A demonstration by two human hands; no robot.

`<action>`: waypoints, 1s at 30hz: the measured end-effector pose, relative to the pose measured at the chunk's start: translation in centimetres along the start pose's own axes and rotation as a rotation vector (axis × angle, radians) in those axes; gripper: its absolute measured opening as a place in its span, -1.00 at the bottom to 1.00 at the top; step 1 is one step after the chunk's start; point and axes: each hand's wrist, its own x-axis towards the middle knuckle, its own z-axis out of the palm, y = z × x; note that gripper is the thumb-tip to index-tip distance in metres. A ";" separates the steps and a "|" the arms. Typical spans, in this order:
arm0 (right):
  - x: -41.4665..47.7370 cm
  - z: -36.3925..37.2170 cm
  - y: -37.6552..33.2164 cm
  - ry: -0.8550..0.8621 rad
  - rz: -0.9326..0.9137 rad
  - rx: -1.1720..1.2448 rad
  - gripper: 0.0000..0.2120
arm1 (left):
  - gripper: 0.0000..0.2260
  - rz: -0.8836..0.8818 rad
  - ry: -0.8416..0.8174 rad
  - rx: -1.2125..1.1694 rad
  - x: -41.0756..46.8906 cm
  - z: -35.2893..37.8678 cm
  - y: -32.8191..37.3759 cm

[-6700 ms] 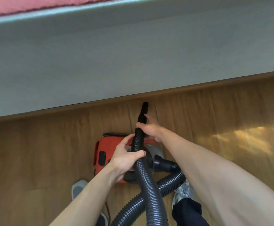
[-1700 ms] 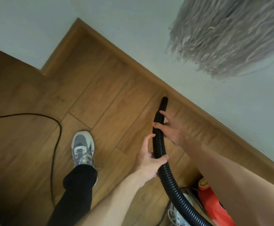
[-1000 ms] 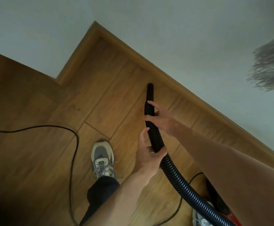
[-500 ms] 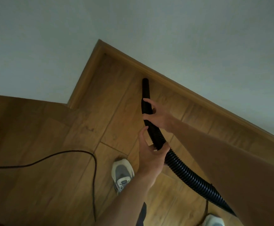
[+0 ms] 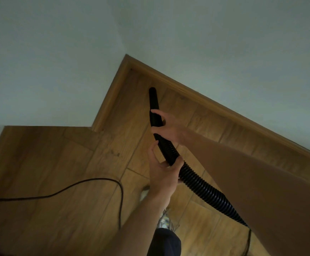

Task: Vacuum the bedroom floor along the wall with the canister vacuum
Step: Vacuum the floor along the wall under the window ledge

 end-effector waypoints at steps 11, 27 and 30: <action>-0.4 1.2 -0.5 0.020 0.030 0.049 -0.33 | -0.48 -0.009 -0.014 0.115 -1.0 -1.9 1.6; -19.3 -5.9 12.5 0.248 0.252 0.140 -0.39 | -0.43 -0.169 -0.153 0.300 -12.3 9.8 -10.7; -23.6 -7.3 15.4 0.291 0.254 0.136 -0.37 | -0.39 -0.161 -0.162 0.342 -15.1 12.0 -14.4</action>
